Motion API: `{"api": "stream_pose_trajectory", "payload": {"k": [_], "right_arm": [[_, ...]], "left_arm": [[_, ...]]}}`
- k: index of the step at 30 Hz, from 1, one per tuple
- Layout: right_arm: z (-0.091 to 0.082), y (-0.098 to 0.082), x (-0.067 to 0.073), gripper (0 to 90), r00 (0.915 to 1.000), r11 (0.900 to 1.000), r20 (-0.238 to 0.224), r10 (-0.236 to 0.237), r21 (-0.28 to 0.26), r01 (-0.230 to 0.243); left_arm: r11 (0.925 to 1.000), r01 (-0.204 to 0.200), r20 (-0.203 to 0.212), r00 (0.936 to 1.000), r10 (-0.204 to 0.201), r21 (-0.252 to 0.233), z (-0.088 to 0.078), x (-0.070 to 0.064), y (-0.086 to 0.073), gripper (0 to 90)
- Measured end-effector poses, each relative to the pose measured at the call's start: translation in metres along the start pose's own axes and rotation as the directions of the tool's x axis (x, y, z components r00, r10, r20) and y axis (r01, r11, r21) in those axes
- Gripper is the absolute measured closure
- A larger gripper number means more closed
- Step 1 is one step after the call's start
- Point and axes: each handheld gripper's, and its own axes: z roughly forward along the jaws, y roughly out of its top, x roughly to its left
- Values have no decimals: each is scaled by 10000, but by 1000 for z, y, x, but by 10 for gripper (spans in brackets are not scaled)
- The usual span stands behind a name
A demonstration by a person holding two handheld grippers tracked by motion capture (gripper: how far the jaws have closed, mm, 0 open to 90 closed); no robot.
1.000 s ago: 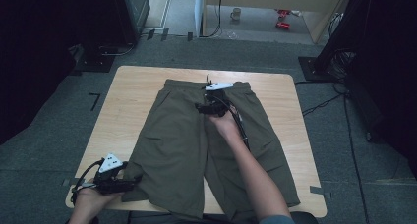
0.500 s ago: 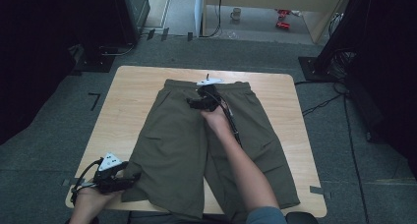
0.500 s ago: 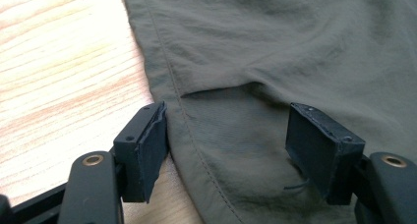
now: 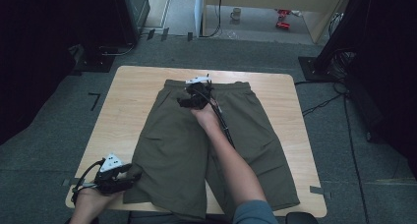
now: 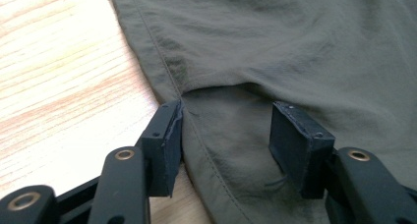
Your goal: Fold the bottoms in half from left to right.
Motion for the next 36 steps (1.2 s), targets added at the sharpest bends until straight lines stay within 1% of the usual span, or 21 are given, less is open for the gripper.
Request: {"api": "stream_pose_trajectory", "payload": {"k": [4,12,14,16,20,23,25,26,27,33,36], "right_arm": [[9,3,6,339,9998,10000,-173,4,40,-3],[28,9,18,317,9997,9993,-254,-17,366,26],[34,10,20,317,9996,9993,-288,-38,367,48],[39,11,22,316,9996,9991,-285,56,415,-45],[48,12,24,311,9993,9986,-318,180,503,-164],[56,14,27,296,9995,9983,-278,125,576,-109],[62,15,29,291,9989,9978,-411,216,631,-190],[65,15,30,280,9986,9971,-451,260,721,-227],[69,15,31,278,9990,9966,-338,278,783,-251],[83,15,36,253,9993,9957,-189,332,871,-314],[88,16,37,249,9994,9962,-80,334,813,-327]], "left_arm": [[10000,49,116,9999,-49,35,0,-1,0,512],[9999,-8,232,9997,5,143,0,-3,1,550],[9999,-18,233,9997,14,157,0,-4,2,549],[9998,-99,258,9996,95,145,0,-5,1,535],[9993,31,169,9999,-37,383,-2,-8,1,477],[9993,-59,133,9999,54,380,-2,-9,1,477],[9993,72,165,9998,-78,359,-1,-9,2,488],[9994,61,186,9998,-68,353,-1,-9,2,494],[9994,26,211,9998,-34,352,-1,-9,1,501],[9992,61,451,9990,-78,398,-2,-10,1,582],[9992,20,476,9989,-39,407,-2,-10,1,594]]}}
